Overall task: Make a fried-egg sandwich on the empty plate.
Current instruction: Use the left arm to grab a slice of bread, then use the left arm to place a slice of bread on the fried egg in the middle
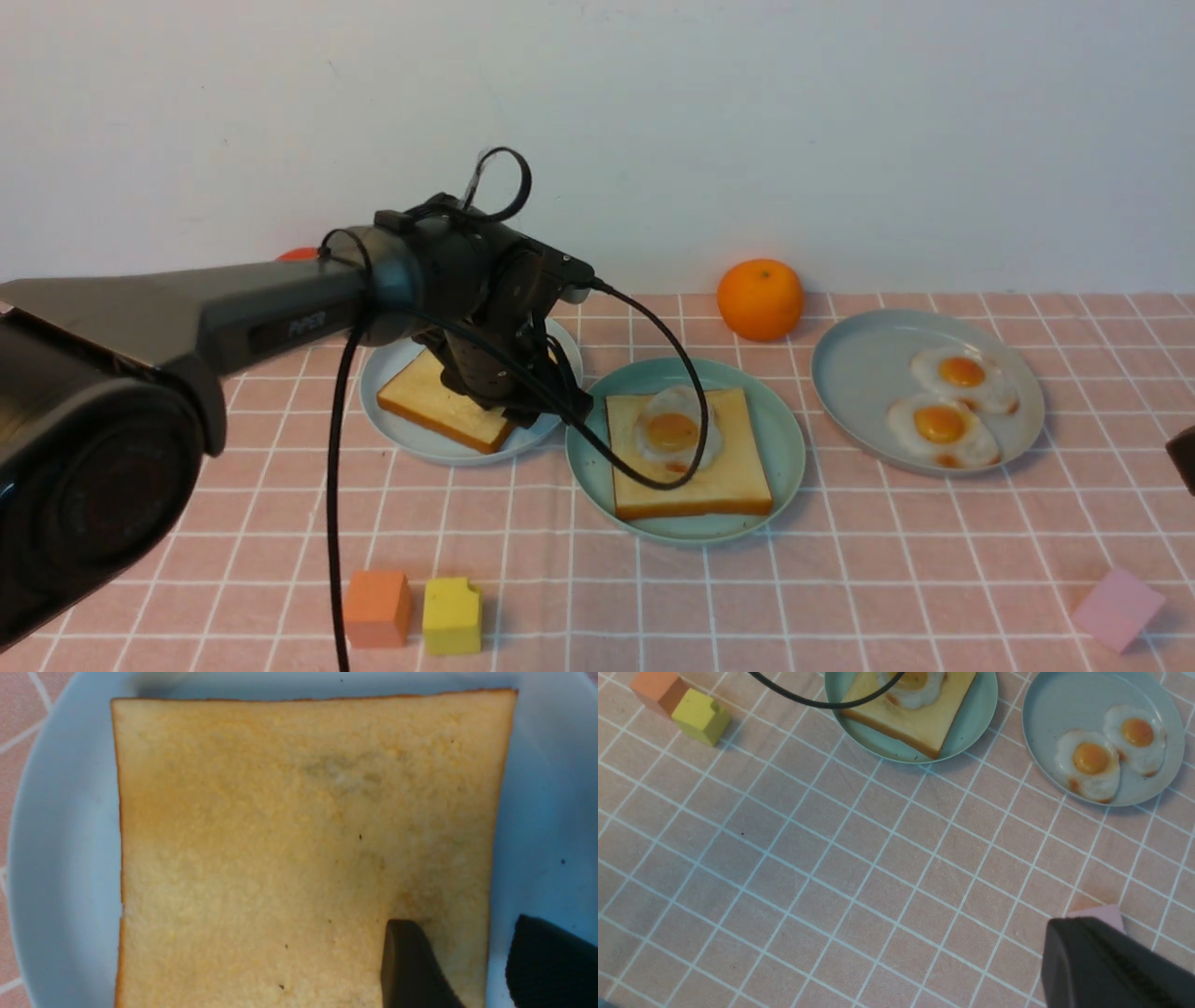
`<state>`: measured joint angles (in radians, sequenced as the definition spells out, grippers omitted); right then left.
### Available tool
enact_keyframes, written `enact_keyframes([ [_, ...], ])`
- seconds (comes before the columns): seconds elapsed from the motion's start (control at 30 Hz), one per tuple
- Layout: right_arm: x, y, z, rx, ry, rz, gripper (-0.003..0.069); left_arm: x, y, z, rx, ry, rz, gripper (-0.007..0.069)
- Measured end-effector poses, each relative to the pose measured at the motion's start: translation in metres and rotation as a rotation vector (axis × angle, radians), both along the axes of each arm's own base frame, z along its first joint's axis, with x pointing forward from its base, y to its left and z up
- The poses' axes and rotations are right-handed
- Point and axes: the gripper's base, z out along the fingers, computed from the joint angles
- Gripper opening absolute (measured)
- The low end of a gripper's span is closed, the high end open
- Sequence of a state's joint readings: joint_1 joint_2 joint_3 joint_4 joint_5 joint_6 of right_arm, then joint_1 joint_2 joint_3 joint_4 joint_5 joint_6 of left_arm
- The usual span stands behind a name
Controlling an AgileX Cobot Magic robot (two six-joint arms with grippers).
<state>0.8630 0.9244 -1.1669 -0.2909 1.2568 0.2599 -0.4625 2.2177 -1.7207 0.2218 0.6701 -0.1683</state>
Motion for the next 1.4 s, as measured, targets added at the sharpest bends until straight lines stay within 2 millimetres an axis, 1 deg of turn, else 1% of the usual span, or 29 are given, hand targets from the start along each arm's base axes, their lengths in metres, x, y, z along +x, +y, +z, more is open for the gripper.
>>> enact_keyframes([
  [0.17, 0.000, 0.000, 0.000, 0.000, 0.000, 0.000, 0.0007, 0.001, 0.000, -0.002, 0.008, -0.001, -0.004, 0.0258],
  [0.23, 0.000, 0.000, 0.000, 0.001, 0.001, 0.000, 0.0007, 0.001, 0.000, -0.003, 0.005, -0.006, -0.005, 0.0181],
  [0.3, 0.000, 0.000, 0.000, 0.003, 0.004, 0.002, 0.0007, 0.002, -0.001, -0.002, 0.004, -0.012, -0.007, 0.0122],
  [0.37, -0.001, 0.001, 0.000, 0.006, 0.007, 0.003, 0.0007, 0.002, -0.001, -0.002, 0.002, -0.014, -0.008, 0.0085],
  [0.4, -0.001, 0.001, 0.000, 0.008, 0.009, 0.004, 0.0007, 0.002, -0.001, -0.002, 0.001, -0.017, -0.008, 0.0046],
  [0.5, -0.001, 0.000, 0.000, 0.010, 0.009, 0.005, 0.0008, 0.002, -0.001, -0.001, -0.001, -0.018, -0.008, 0.0037],
  [0.6, -0.005, -0.004, 0.003, 0.026, -0.005, 0.005, 0.0010, 0.002, -0.001, 0.008, -0.009, -0.027, -0.004, 0.0037],
  [0.7, -0.013, -0.013, 0.008, 0.056, -0.032, 0.005, 0.0010, -0.002, 0.001, 0.031, -0.015, -0.060, -0.020, 0.0037],
  [0.73, -0.019, -0.021, 0.012, 0.081, -0.057, 0.003, 0.0011, -0.006, 0.002, 0.053, -0.029, -0.095, -0.040, 0.0037],
  [0.77, -0.023, -0.026, 0.015, 0.097, -0.072, 0.002, 0.0011, -0.009, 0.003, 0.065, -0.032, -0.113, -0.056, 0.0037],
  [0.8, -0.024, -0.027, 0.015, 0.100, -0.075, 0.002, 0.0011, -0.010, 0.003, 0.068, -0.033, -0.118, -0.061, 0.0037],
  [0.83, -0.030, -0.034, 0.019, 0.124, -0.096, 0.002, 0.0011, -0.016, 0.004, 0.089, -0.038, -0.154, -0.101, 0.0037],
  [0.9, -0.040, -0.046, 0.023, 0.160, -0.130, -0.001, 0.0011, -0.028, 0.002, 0.115, -0.039, -0.183, -0.186, 0.0037],
  [0.93, -0.041, -0.047, 0.023, 0.163, -0.133, -0.001, 0.0011, -0.030, 0.001, 0.119, -0.039, -0.188, -0.204, 0.0037],
  [0.97, -0.048, -0.055, 0.026, 0.194, -0.154, -0.004, 0.0011, -0.039, -0.003, 0.128, -0.041, -0.176, -0.280, 0.0037],
  [1.0, -0.050, -0.058, 0.027, 0.206, -0.160, -0.007, 0.0011, -0.044, -0.006, 0.132, -0.033, -0.172, -0.344, 0.0037],
  [1.03, -0.053, -0.062, 0.028, 0.223, -0.169, -0.012, 0.0011, -0.050, -0.010, 0.133, -0.027, -0.151, -0.400, 0.0037],
  [1.07, -0.057, -0.067, 0.029, 0.244, -0.178, -0.018, 0.0011, -0.057, -0.017, 0.133, -0.026, -0.132, -0.490, 0.0037],
  [1.13, -0.063, -0.073, 0.031, 0.268, -0.193, -0.021, 0.0012, -0.067, -0.028, 0.131, -0.038, -0.094, -0.613, 0.0037],
  [1.2, -0.068, -0.078, 0.031, 0.291, -0.201, -0.022, 0.0013, -0.077, -0.044, 0.126, -0.037, -0.080, -0.750, 0.0037],
  [1.27, -0.072, -0.081, 0.029, 0.309, -0.198, -0.019, 0.0013, -0.084, -0.060, 0.118, -0.033, -0.082, -0.844, 0.0037],
  [1.33, -0.074, -0.083, 0.025, 0.313, -0.193, -0.017, 0.0014, -0.085, -0.069, 0.110, -0.015, -0.085, -0.881, 0.0035],
  [1.37, -0.073, -0.082, 0.025, 0.312, -0.193, -0.018, 0.0014, -0.085, -0.070, 0.109, -0.014, -0.085, -0.883, 0.0035],
  [1.4, -0.074, -0.082, 0.022, 0.309, -0.184, -0.015, 0.0013, -0.082, -0.074, 0.099, 0.011, -0.090, -0.901, 0.0035],
])
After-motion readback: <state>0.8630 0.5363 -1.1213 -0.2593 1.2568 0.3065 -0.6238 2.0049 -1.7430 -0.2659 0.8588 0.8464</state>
